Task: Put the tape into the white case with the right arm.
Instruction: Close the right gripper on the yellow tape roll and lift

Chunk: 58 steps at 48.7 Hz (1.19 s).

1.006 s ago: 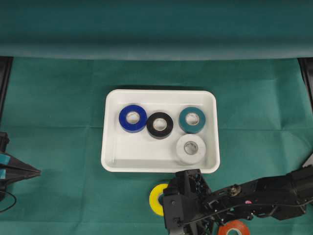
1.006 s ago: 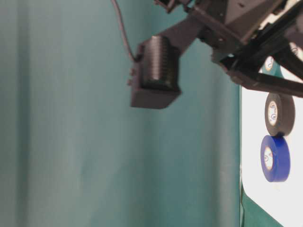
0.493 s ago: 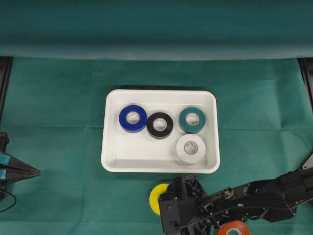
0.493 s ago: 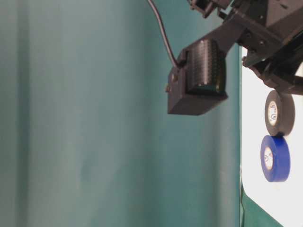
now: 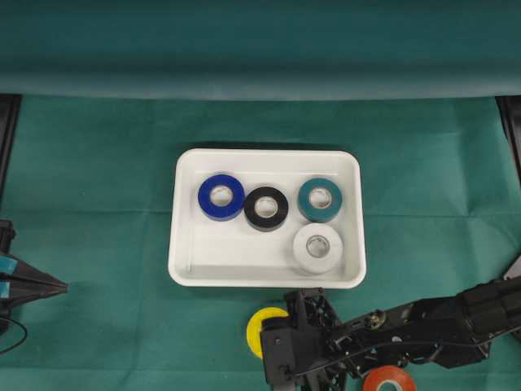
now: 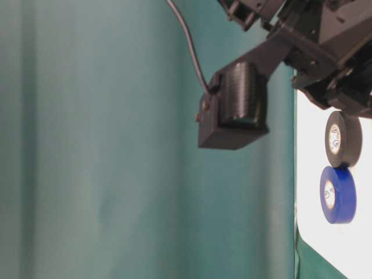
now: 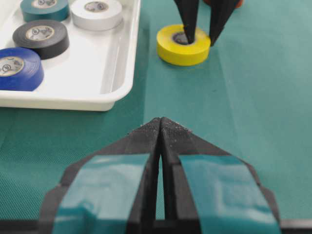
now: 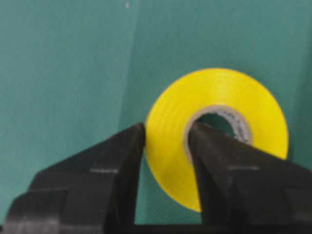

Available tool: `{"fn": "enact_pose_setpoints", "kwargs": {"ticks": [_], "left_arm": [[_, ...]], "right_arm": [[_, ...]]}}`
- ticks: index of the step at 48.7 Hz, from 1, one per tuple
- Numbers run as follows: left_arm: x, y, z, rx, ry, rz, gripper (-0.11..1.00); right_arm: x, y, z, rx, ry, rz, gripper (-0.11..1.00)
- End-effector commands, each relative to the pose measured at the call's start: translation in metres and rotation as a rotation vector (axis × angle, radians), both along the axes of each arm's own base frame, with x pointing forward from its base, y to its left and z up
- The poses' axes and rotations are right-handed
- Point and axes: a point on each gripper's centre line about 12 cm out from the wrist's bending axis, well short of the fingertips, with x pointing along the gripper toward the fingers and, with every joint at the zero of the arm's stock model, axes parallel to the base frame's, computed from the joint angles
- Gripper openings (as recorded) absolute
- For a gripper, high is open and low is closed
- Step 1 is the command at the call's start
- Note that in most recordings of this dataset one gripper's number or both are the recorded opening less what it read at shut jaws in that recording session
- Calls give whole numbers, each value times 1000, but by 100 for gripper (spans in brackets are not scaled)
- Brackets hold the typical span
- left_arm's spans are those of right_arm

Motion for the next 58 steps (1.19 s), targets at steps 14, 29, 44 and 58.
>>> {"fn": "enact_pose_setpoints", "kwargs": {"ticks": [14,29,44,58], "left_arm": [[1,0,4,2,-3,3,0],[2,0,5,2,-5,3,0],[1,0,4,2,-3,3,0],[1,0,4,2,-3,3,0]], "right_arm": [[10,4,26,15,-73,6,1],[21,14,66,17,-155,11,1],[33,15,65,6,-150,-1,1],[68,19,69,3,-184,-14,1]]}}
